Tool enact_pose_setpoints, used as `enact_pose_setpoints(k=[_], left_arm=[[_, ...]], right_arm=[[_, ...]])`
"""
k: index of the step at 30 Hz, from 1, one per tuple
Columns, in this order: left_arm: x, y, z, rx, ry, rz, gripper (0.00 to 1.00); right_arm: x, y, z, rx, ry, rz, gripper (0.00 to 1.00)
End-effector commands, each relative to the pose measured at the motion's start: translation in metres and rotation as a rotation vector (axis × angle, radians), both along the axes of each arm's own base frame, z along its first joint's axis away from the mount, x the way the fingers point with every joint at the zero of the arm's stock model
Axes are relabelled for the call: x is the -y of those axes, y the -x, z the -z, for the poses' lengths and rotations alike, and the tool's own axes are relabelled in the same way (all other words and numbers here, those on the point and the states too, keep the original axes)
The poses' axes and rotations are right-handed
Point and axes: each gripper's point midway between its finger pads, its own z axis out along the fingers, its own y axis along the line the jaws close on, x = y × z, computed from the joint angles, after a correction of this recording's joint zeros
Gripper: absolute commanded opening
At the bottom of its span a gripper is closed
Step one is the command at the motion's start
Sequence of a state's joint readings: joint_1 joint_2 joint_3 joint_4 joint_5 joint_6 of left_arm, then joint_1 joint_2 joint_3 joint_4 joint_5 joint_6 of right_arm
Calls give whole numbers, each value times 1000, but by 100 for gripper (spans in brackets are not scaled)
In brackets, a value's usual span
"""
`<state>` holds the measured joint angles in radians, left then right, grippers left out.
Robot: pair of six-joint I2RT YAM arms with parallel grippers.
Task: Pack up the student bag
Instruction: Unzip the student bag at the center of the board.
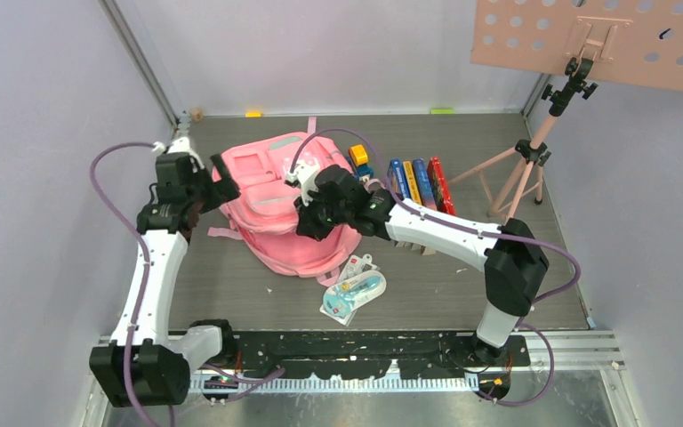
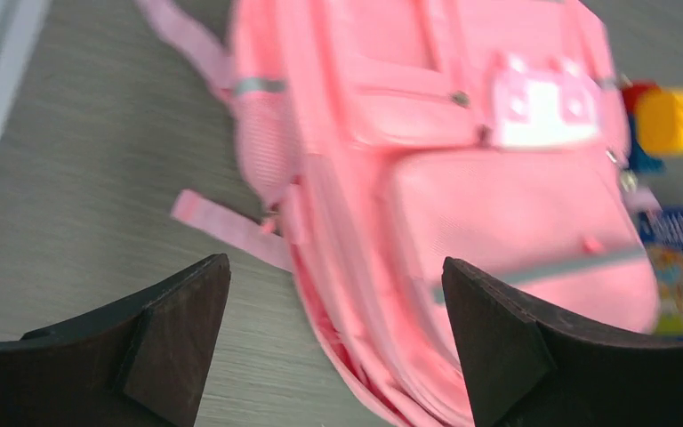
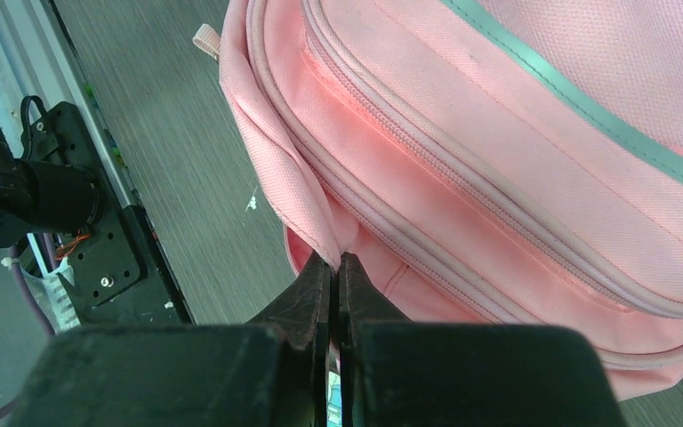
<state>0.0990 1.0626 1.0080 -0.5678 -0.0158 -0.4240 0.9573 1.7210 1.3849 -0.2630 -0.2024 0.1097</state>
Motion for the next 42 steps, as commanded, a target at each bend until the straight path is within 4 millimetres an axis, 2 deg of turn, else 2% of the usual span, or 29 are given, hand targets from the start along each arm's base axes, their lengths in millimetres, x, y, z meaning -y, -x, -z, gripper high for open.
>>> enact_pose_setpoints(k=[1, 3, 5, 11, 16, 18, 23, 30, 38, 40, 42], left_arm=[[75, 12, -21, -25, -50, 402, 92], [111, 17, -27, 1, -42, 600, 92], [134, 24, -28, 29, -84, 740, 92], [169, 47, -29, 116, -174, 972, 92], [193, 63, -40, 212, -176, 1092, 93], [196, 68, -43, 227, -199, 1120, 93], [188, 62, -25, 191, -337, 1094, 91], [172, 49, -13, 126, -527, 977, 74], [175, 49, 2, 109, -569, 975, 70], [178, 49, 7, 109, -559, 980, 66], [179, 49, 10, 103, -551, 981, 59]], right_arm=[[-6, -15, -56, 53, -116, -15, 0], [-3, -19, -58, 46, -105, -8, 0], [2, -24, -60, 52, -100, 4, 0], [13, -35, -72, 81, -101, 38, 0], [16, -37, -69, 82, -74, 39, 0], [17, -39, -67, 84, -68, 47, 0], [18, -38, -74, 91, -83, 48, 1], [19, -36, -83, 103, -94, 38, 0], [16, -33, -89, 98, -115, 24, 0], [15, -30, -91, 88, -128, 19, 0], [15, -29, -93, 87, -139, 13, 0]])
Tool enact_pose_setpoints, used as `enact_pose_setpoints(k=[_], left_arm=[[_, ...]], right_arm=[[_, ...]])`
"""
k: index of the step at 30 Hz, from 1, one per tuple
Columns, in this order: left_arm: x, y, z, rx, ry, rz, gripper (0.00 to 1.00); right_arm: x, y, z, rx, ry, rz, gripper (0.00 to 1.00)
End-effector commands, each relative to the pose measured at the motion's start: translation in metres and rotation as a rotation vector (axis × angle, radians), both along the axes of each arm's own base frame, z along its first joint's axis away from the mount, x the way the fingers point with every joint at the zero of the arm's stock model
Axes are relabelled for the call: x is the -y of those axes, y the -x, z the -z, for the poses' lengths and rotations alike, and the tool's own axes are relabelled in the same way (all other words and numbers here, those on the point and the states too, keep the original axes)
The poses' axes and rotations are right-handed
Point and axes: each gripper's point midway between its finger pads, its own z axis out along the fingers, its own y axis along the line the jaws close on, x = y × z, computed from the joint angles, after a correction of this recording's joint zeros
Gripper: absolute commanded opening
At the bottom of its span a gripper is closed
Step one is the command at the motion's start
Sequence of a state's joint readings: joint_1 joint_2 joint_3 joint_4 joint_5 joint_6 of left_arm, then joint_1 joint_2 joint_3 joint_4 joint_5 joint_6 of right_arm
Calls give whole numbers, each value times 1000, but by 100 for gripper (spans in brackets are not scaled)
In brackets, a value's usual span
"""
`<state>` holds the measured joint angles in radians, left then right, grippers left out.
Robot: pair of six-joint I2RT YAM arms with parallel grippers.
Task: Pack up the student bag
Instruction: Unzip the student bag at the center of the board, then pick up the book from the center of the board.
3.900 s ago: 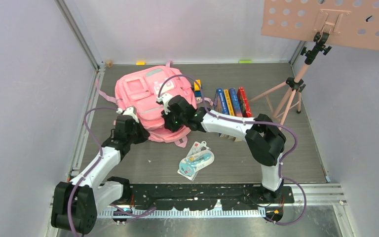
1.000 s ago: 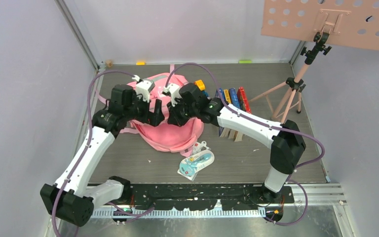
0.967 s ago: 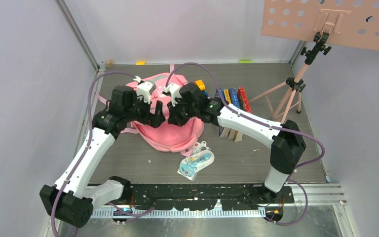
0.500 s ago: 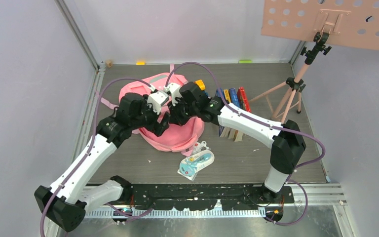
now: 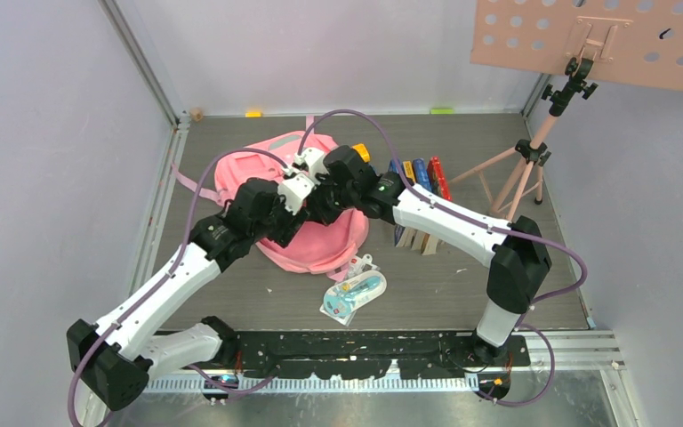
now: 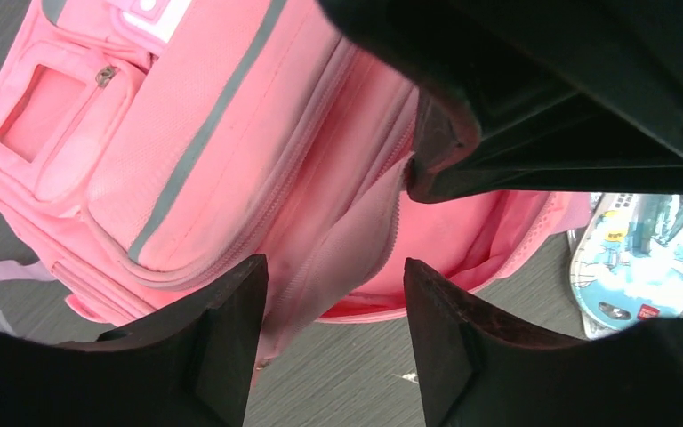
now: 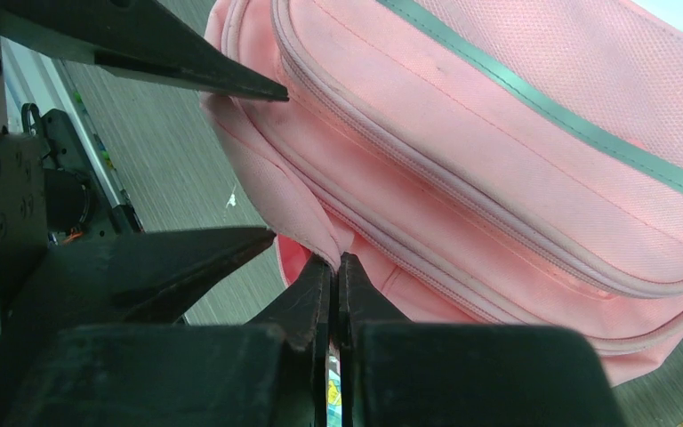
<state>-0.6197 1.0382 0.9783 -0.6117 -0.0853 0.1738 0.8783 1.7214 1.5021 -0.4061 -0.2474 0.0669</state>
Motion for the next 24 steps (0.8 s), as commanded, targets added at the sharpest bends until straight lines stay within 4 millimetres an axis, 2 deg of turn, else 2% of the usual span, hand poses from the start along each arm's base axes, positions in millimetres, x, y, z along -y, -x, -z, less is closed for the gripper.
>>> enact_pose_setpoints(k=[1, 9, 12, 13, 16, 24], left_arm=[[4, -10, -3, 43, 17, -9, 54], [7, -6, -4, 67, 54, 11, 19], [11, -3, -4, 58, 67, 33, 2], [12, -2, -3, 53, 70, 39, 0], [12, -2, -5, 51, 77, 36, 0], [-4, -9, -19, 88, 95, -82, 0]], right_arm=[[-6, -3, -67, 92, -159, -6, 0], [-5, -2, -67, 92, -161, -4, 0], [-4, -2, -68, 91, -162, -3, 0], [-4, -2, -68, 93, -162, -1, 0], [-2, -4, -69, 96, -159, 17, 3], [18, -10, -71, 133, -135, 115, 42]])
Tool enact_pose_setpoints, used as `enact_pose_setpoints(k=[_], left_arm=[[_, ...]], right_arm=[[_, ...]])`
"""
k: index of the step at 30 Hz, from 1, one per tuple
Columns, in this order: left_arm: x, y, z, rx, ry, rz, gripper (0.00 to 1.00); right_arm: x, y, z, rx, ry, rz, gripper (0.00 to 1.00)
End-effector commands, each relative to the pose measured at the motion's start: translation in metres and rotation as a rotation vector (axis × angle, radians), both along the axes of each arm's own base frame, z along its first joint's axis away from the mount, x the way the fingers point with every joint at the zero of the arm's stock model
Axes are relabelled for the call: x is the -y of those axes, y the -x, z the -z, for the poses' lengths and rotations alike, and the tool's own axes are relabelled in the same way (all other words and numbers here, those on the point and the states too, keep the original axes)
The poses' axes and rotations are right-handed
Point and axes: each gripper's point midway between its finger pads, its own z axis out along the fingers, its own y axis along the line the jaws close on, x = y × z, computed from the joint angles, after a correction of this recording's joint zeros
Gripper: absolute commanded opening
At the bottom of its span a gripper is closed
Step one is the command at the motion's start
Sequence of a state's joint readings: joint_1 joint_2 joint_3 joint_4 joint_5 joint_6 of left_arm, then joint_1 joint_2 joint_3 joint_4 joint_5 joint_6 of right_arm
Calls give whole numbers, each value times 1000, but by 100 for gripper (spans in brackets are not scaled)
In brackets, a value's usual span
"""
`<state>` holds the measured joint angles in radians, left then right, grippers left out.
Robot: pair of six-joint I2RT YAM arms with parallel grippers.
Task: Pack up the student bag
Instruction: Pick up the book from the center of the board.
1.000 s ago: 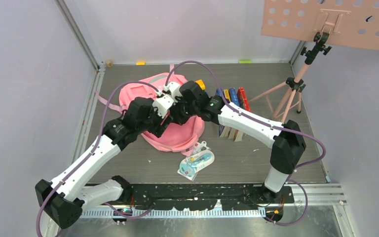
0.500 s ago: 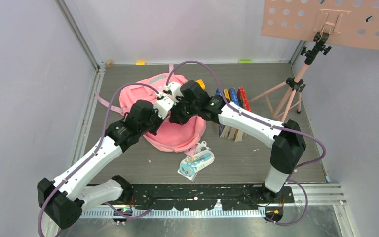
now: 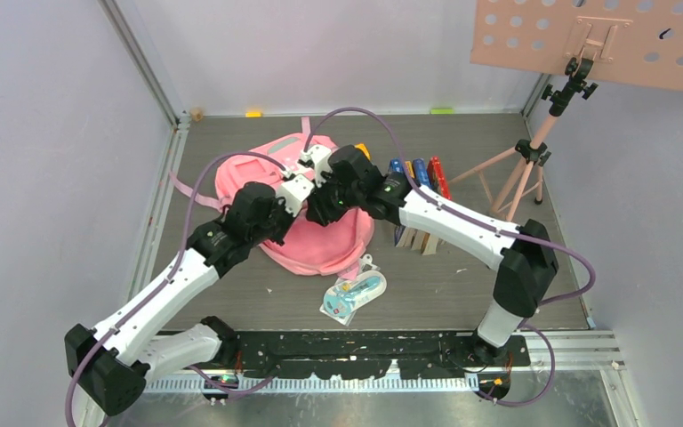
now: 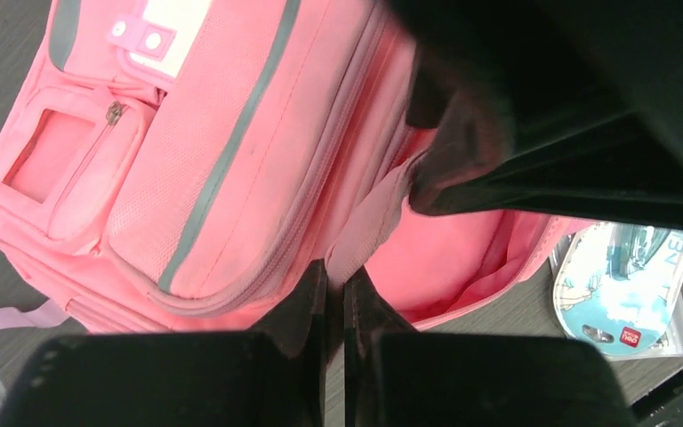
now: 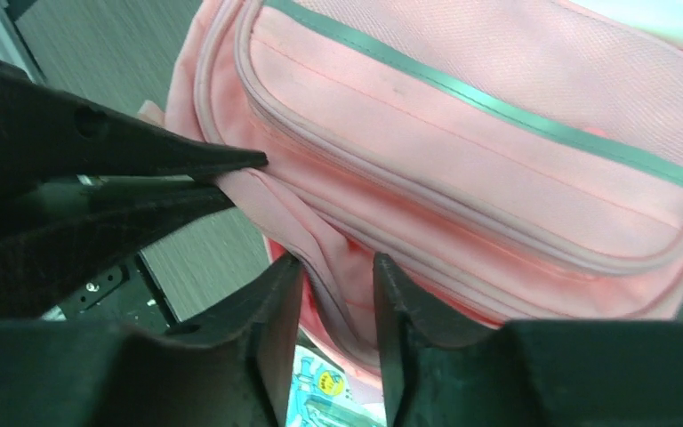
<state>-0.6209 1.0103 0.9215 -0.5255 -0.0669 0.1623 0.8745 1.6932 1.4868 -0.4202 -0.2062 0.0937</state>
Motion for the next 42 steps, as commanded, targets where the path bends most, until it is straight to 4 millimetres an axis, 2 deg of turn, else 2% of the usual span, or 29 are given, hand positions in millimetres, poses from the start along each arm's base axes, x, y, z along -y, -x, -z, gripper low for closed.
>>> enact_pose_setpoints(k=[1, 5, 7, 8, 9, 12, 15, 18, 20, 23, 26, 29, 33, 42], left_arm=[[-13, -8, -22, 49, 57, -108, 0], [-24, -16, -31, 55, 82, -177, 0], [-30, -20, -37, 60, 92, -212, 0], [-32, -22, -39, 61, 95, -225, 0], [-36, -24, -41, 63, 93, -241, 0], [-50, -31, -46, 49, 108, -321, 0], [-54, -32, -61, 49, 187, -375, 0], [-52, -32, -76, 78, 260, -383, 0], [-52, -30, -83, 92, 294, -388, 0], [-56, -30, -84, 123, 308, -393, 0], [-66, -27, -76, 143, 291, -421, 0], [-71, -22, -70, 148, 282, -434, 0], [-73, -21, -70, 150, 279, -439, 0], [-72, -19, -70, 151, 283, -433, 0]], right_arm=[[14, -8, -70, 147, -134, 80, 50], [35, -7, -73, 158, -104, 155, 66], [56, -14, -76, 170, -77, 272, 70], [73, -18, -77, 175, -51, 362, 71], [81, -20, -78, 179, -40, 403, 71], [125, -23, -84, 191, 6, 585, 73], [159, -24, -84, 179, 48, 697, 74], [194, -27, -73, 139, 97, 793, 73], [210, -30, -62, 111, 134, 836, 71], [228, -33, -46, 70, 190, 888, 65], [230, -32, -34, 42, 219, 893, 61], [223, -32, -22, 3, 232, 873, 55], [217, -36, -8, -28, 266, 863, 50], [207, -47, 21, -63, 338, 847, 47]])
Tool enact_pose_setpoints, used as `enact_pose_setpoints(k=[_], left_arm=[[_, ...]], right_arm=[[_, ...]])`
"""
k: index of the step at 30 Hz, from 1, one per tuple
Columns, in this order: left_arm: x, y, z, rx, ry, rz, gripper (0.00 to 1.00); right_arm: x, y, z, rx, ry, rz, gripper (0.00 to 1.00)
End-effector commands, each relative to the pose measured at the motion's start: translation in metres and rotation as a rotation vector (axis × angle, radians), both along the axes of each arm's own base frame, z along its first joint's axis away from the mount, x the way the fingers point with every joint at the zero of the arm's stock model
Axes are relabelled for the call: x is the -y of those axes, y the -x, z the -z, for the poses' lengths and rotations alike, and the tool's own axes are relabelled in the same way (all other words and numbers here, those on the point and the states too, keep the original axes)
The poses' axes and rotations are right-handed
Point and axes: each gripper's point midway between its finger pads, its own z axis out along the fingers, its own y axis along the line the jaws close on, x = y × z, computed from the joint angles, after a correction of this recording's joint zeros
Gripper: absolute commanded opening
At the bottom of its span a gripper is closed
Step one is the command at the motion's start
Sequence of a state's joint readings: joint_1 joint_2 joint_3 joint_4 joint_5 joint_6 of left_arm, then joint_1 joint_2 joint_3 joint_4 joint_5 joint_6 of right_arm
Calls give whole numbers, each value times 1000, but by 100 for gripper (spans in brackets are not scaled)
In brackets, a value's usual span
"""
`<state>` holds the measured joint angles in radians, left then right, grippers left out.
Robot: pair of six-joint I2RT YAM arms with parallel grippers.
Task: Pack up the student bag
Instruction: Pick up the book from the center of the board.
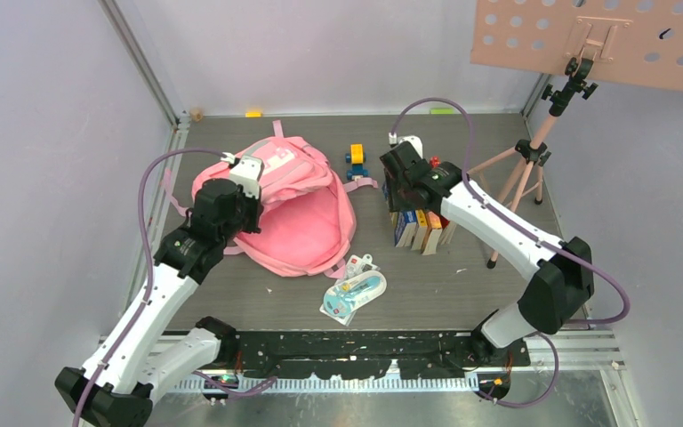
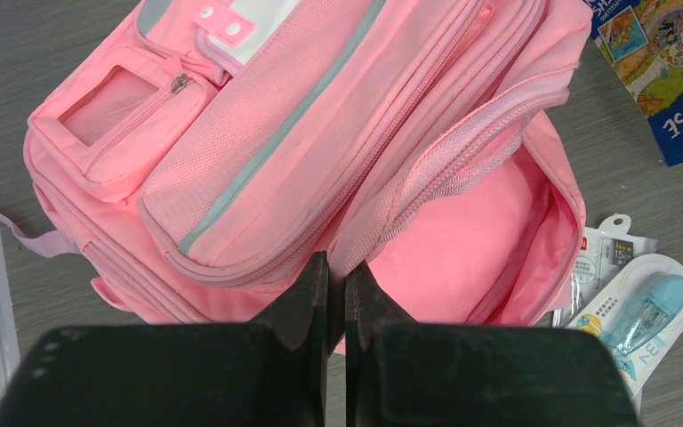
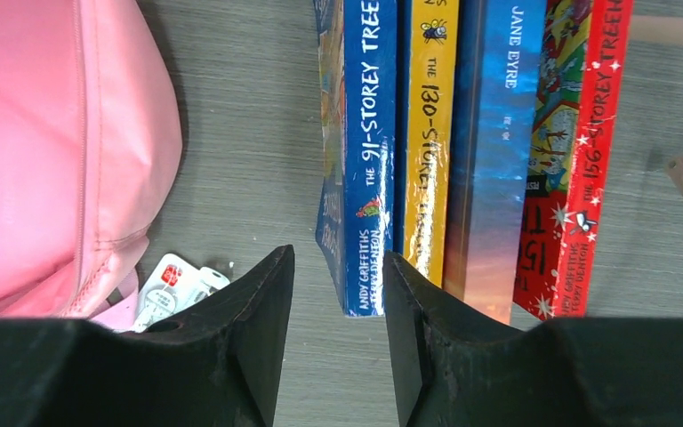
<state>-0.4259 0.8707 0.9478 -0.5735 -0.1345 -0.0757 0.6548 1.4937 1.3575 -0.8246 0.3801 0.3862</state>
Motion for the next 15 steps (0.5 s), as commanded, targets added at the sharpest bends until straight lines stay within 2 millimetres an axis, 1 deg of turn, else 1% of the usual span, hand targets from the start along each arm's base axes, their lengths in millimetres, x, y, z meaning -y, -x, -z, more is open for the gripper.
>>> enact_pose_setpoints(k=[1, 4, 8, 15], left_arm=[[-8, -10, -30, 115, 49, -69, 0], [-8, -10, -29, 113, 48, -69, 0], [-8, -10, -29, 111, 47, -69, 0], [-8, -10, -28, 110, 46, -68, 0]], right_arm=[[-7, -9, -3, 14, -12, 6, 47], [-5, -10, 5, 1, 13, 12, 45], [0, -10, 10, 1, 41, 23, 45], [2, -10, 21, -21, 64, 22, 45]])
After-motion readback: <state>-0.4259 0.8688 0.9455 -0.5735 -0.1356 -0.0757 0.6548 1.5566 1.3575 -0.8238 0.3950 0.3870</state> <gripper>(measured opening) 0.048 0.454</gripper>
